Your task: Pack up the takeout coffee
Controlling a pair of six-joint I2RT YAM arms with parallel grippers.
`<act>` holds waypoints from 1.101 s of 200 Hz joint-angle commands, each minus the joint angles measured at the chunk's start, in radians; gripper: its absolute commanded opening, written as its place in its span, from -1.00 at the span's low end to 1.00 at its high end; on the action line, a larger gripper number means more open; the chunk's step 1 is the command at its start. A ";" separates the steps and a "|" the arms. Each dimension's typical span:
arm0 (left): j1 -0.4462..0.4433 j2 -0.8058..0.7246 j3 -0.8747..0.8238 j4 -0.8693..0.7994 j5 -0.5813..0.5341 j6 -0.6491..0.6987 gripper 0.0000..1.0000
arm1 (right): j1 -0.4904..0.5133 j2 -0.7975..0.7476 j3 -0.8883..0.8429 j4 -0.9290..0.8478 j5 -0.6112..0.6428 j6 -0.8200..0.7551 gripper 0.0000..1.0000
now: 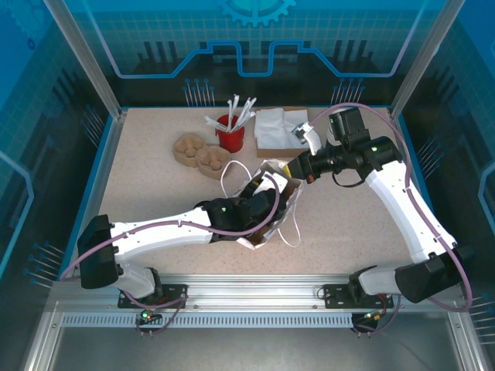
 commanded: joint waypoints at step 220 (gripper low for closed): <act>0.013 0.064 -0.001 0.005 -0.037 -0.011 0.24 | -0.018 0.034 0.021 -0.021 -0.118 -0.029 -1.00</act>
